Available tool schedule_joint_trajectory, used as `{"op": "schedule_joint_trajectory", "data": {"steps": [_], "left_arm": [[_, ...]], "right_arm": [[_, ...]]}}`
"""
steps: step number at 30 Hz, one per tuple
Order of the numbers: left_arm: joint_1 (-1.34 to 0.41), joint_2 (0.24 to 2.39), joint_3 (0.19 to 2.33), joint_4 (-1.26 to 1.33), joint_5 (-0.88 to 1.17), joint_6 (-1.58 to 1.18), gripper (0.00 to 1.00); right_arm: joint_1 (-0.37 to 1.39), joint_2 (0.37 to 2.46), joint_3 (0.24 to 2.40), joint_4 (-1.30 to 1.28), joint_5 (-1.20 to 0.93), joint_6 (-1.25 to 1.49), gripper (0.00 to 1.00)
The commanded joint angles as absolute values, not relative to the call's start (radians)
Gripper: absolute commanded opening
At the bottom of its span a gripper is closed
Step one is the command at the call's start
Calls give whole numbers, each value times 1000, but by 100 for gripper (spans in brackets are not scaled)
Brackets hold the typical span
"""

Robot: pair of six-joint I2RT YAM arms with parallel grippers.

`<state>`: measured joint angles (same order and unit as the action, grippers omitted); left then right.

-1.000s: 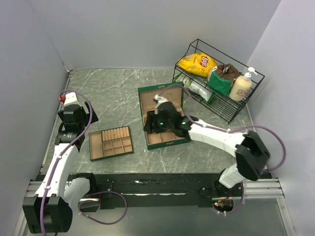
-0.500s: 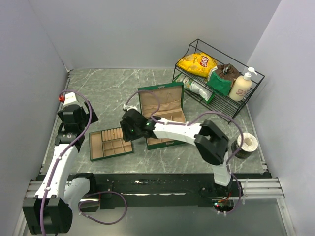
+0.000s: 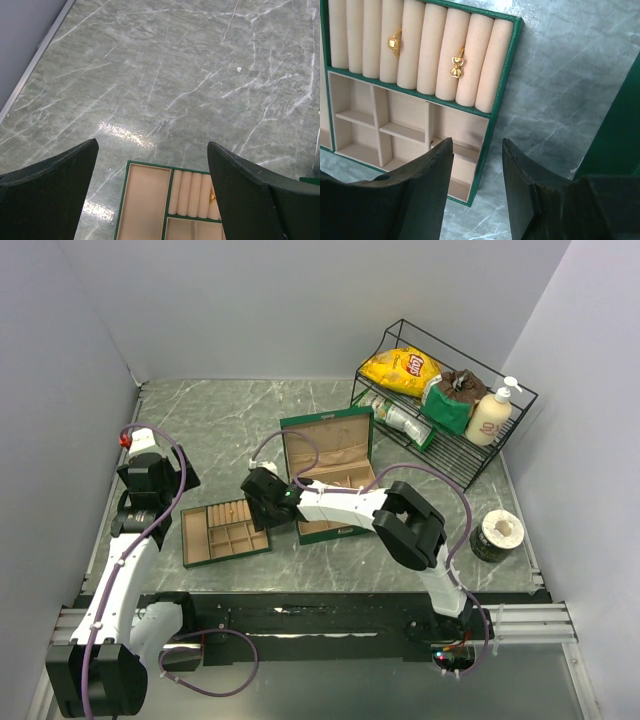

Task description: Organize the mixed jewelry

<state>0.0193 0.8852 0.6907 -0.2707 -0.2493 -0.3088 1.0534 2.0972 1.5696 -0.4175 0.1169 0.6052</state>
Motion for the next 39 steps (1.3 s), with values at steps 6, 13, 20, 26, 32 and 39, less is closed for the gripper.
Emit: {"op": "schedule_joint_trajectory", "data": {"steps": [6, 13, 20, 26, 32, 39], "left_arm": [[23, 876, 718, -250, -224, -316, 96], [23, 876, 721, -256, -221, -314, 96], [23, 870, 718, -249, -213, -314, 96], [23, 876, 719, -253, -219, -316, 96], [23, 867, 721, -248, -216, -318, 96], [23, 868, 719, -255, -245, -322, 96]], "right_arm": [[1052, 2164, 1647, -462, 166, 623, 46], [1054, 2203, 1655, -471, 163, 612, 33], [1052, 2209, 1652, -479, 164, 600, 18], [1054, 2206, 1651, -466, 140, 583, 6], [1052, 2177, 1640, -457, 126, 561, 0], [1054, 2069, 1575, -391, 112, 537, 0]]}}
